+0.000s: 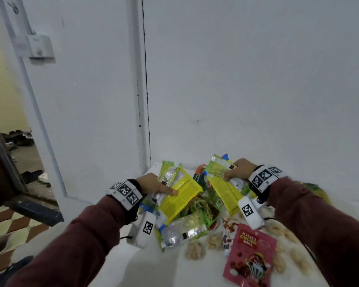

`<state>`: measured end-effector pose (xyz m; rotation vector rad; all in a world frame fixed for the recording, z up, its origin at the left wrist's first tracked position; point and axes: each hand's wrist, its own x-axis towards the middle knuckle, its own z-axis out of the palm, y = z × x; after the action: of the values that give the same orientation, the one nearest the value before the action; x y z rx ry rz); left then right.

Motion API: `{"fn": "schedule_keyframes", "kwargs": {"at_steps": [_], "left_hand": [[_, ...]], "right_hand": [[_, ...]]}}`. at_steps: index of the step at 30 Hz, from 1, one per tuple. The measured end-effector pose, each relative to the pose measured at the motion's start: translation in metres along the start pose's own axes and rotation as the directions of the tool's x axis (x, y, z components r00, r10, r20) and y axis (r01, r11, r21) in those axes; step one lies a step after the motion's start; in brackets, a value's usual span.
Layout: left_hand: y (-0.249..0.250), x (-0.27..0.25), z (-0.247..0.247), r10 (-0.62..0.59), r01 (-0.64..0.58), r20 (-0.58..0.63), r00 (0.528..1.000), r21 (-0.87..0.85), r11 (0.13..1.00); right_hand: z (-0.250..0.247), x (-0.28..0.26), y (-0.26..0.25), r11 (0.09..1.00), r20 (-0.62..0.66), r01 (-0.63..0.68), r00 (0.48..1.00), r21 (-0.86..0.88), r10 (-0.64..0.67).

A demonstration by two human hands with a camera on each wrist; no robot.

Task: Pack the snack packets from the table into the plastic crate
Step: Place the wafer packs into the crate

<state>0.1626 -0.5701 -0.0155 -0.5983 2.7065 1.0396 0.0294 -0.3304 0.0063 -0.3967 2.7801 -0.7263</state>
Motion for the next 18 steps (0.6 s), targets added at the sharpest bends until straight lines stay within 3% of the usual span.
{"fn": "schedule_keyframes", "kwargs": {"at_steps": [5,11,18], "left_hand": [[0.032,-0.006,-0.015,0.179,-0.187,-0.113,0.977,-0.058,0.981],[0.082,-0.028,-0.031,0.373,-0.417,-0.281,0.884,-0.118,0.901],[0.159,-0.064,0.002,0.524,-0.611,-0.332,0.784,-0.264,0.746]], "right_hand": [[-0.039,-0.031,0.004,0.998,-0.120,0.058,0.991,0.017,-0.056],[-0.099,-0.085,0.018,0.995,-0.252,0.085,0.965,0.043,-0.071],[-0.159,-0.164,0.068,0.992,-0.404,0.074,0.914,0.102,-0.026]]}}
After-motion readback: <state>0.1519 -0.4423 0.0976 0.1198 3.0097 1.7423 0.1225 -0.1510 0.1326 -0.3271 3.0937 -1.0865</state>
